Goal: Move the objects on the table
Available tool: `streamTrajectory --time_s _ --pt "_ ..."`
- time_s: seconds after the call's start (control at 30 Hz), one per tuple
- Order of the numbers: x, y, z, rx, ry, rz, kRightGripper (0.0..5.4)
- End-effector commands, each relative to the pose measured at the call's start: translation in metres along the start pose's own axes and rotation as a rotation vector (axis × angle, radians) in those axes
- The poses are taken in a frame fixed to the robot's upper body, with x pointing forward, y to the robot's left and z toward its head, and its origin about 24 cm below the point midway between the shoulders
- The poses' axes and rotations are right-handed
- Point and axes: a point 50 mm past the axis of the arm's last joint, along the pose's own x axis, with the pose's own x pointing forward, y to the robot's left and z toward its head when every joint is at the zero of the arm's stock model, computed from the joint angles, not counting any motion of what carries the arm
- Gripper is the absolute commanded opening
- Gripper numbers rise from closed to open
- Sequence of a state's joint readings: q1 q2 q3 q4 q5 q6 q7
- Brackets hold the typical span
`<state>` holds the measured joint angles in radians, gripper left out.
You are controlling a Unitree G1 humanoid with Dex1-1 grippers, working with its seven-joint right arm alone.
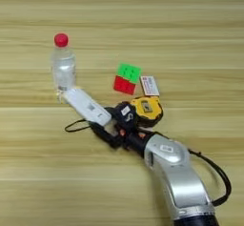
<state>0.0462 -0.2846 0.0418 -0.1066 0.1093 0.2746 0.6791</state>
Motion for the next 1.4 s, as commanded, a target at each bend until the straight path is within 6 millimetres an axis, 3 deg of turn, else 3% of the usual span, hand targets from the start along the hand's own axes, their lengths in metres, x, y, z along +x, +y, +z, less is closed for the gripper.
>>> streamTrajectory --time_s 0.03,0.37,0.83,1.17,1.4 --pt "-0.004 -0.017 0.026 -0.069 -0.101 -0.071 2.92" --pt "0.000 -0.024 0.028 -0.064 -0.110 -0.126 2.92" --pt "0.059 -0.026 0.024 0.017 -0.105 -0.132 2.92" --pt "0.079 -0.024 0.018 -0.022 -0.091 -0.172 2.92" --pt "0.071 -0.016 0.029 -0.063 -0.171 -0.179 4.02"
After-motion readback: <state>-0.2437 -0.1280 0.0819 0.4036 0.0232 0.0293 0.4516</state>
